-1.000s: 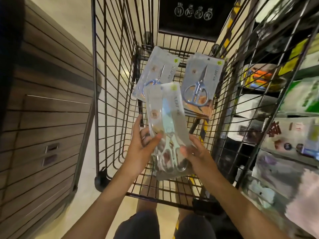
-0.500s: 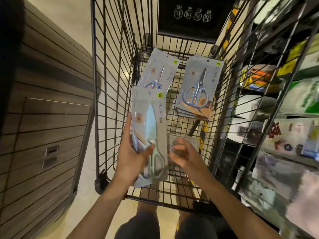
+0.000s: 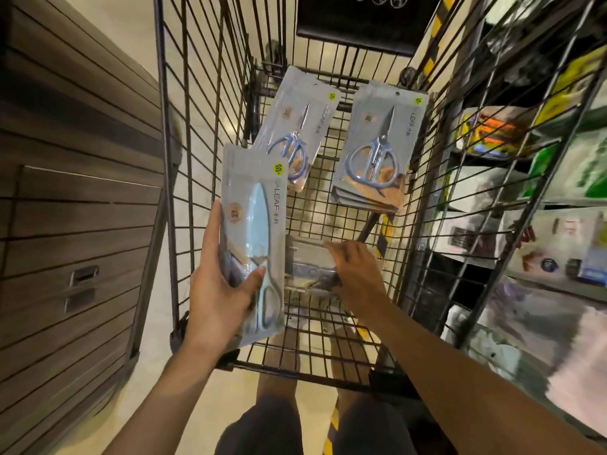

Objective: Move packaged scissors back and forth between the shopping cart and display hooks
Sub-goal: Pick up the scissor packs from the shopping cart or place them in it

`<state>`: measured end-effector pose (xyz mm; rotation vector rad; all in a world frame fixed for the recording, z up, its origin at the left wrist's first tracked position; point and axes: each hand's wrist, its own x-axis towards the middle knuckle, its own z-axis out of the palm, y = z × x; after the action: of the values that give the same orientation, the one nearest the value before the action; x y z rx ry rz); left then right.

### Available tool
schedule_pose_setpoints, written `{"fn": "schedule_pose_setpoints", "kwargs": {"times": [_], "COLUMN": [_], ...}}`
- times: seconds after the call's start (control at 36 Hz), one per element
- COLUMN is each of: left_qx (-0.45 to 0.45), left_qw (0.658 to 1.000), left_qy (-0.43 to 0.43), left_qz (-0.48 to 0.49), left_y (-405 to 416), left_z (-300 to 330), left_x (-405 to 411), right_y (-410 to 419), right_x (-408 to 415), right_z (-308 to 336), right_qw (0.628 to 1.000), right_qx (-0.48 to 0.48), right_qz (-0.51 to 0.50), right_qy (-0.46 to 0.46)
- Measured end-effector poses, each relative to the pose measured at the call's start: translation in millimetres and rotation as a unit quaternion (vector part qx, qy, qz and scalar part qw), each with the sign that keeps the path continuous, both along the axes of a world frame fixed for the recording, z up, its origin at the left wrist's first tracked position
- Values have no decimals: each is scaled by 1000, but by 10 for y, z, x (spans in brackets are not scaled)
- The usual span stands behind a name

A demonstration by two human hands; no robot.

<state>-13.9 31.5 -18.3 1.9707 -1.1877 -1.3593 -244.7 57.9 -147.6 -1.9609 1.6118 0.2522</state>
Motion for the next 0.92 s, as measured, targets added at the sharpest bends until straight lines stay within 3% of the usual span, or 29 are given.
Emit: {"fn": "schedule_pose_setpoints", "kwargs": {"times": [0.28, 0.44, 0.56, 0.64, 0.81, 0.92], "left_qx": [10, 0, -35, -64, -111, -134], "left_qw": [1000, 1000, 999, 998, 992, 986], "left_qy": [-22, -14, 3, -7, 36, 79], "left_qz": [-10, -7, -8, -24, -45, -63], "left_y": [-41, -141, -236, -289, -386, -409], "left_z": [80, 418, 755, 1092, 1708, 2093], "left_x": [48, 22, 18, 15, 32, -20], "right_y": [-153, -235, -248, -232, -118, 113], "right_x": [-65, -144, -219, -245, -280, -305], "right_z": [185, 713, 1223, 1641, 2419, 2969], "right_qw": [987, 980, 970, 935, 822, 780], "right_qx": [150, 192, 161, 117, 45, -22], "right_qz": [59, -16, -143, -263, -440, -478], "right_qy": [-19, -46, -109, -207, -360, -402]}}
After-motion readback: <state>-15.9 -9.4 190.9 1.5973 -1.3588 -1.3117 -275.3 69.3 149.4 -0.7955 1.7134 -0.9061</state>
